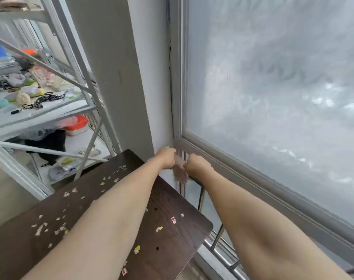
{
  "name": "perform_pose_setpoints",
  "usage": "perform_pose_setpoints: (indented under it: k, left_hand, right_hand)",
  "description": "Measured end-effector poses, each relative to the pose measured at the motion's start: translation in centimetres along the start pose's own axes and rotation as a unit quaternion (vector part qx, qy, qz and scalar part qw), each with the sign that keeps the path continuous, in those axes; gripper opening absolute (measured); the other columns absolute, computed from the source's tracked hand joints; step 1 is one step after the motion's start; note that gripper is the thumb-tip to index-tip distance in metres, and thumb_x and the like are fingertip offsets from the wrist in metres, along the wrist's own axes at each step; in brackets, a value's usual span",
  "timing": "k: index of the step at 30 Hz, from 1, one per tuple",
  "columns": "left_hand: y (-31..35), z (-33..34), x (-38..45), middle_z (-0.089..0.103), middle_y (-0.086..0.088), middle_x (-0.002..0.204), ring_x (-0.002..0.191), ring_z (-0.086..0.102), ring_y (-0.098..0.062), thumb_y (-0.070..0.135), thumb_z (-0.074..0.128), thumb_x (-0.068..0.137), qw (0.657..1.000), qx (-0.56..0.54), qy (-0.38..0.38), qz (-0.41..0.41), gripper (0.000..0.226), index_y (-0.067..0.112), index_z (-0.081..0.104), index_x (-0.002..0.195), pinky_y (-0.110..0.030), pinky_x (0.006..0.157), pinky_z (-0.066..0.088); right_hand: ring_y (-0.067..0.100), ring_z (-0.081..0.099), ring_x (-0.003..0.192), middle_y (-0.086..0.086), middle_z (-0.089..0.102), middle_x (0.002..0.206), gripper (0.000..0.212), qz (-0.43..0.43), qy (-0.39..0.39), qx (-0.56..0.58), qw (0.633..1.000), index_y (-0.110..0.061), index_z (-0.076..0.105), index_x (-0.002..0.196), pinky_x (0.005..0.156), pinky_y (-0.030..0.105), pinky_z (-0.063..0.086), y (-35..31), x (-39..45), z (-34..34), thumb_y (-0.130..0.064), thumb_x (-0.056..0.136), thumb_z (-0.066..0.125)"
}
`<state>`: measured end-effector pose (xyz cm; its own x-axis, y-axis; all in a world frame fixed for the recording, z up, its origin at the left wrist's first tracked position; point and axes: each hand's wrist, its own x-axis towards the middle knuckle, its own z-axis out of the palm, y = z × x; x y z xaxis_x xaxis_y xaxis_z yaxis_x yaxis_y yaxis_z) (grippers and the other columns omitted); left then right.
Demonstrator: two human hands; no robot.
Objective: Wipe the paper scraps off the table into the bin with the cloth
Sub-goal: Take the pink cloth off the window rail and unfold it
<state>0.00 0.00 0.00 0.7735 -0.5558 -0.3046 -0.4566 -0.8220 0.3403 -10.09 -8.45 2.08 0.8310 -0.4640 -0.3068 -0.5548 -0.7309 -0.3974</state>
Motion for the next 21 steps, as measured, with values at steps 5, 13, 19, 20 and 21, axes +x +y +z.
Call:
perform_pose_setpoints:
  k: [5, 13, 19, 20, 21]
  left_hand:
    - [0.4, 1.0, 2.8, 0.047, -0.014, 0.133, 0.12, 0.049, -0.033, 0.018, 0.06, 0.084, 0.996, 0.011, 0.054, -0.069, 0.043, 0.006, 0.053, 0.125, -0.038, 0.1, 0.043]
    - [0.3, 2.8, 6.5, 0.055, -0.021, 0.125, 0.114, 0.053, -0.038, 0.011, 0.031, 0.093, 0.978, -0.008, 0.151, -0.144, 0.036, 0.002, 0.048, 0.124, -0.043, 0.095, 0.045]
    - [0.3, 2.8, 6.8, 0.053, -0.018, 0.123, 0.111, 0.055, -0.036, 0.0, 0.042, 0.091, 0.976, 0.039, 0.165, -0.139, 0.029, -0.003, 0.056, 0.116, -0.043, 0.092, 0.048]
    - [0.3, 2.8, 6.7, 0.053, -0.017, 0.123, 0.111, 0.055, -0.035, 0.0, 0.043, 0.091, 0.976, 0.039, 0.163, -0.142, 0.029, -0.003, 0.057, 0.116, -0.042, 0.092, 0.049]
    - [0.4, 2.7, 6.6, 0.053, -0.016, 0.123, 0.111, 0.055, -0.034, 0.001, 0.046, 0.091, 0.976, 0.043, 0.158, -0.14, 0.029, -0.001, 0.058, 0.116, -0.041, 0.091, 0.049]
  right_hand:
    - [0.033, 0.058, 0.114, 0.015, 0.06, 0.125, 0.031, 0.021, 0.001, -0.016, 1.0, -0.004, 0.053, 0.121, 0.083, 0.04, 0.049, 0.5, 2.5, 1.5, -0.014, 0.092, 0.049]
    - [0.029, 0.061, 0.108, 0.009, 0.064, 0.115, 0.03, 0.05, 0.039, -0.067, 0.996, -0.009, 0.058, 0.114, 0.065, 0.032, 0.042, 1.2, 5.7, 2.4, -0.014, 0.085, 0.059]
    - [0.031, 0.061, 0.107, 0.011, 0.064, 0.116, 0.028, 0.019, 0.036, -0.07, 0.997, -0.006, 0.057, 0.114, 0.067, 0.034, 0.044, 1.2, 6.6, 2.6, -0.006, 0.087, 0.054]
    - [0.031, 0.062, 0.107, 0.012, 0.063, 0.116, 0.027, 0.013, 0.037, -0.064, 0.997, -0.005, 0.056, 0.114, 0.068, 0.035, 0.045, 1.1, 6.6, 2.5, -0.006, 0.087, 0.053]
    - [0.031, 0.062, 0.106, 0.012, 0.063, 0.116, 0.027, 0.005, 0.038, -0.056, 0.998, -0.005, 0.056, 0.115, 0.068, 0.035, 0.045, 1.0, 6.5, 2.3, -0.008, 0.088, 0.052]
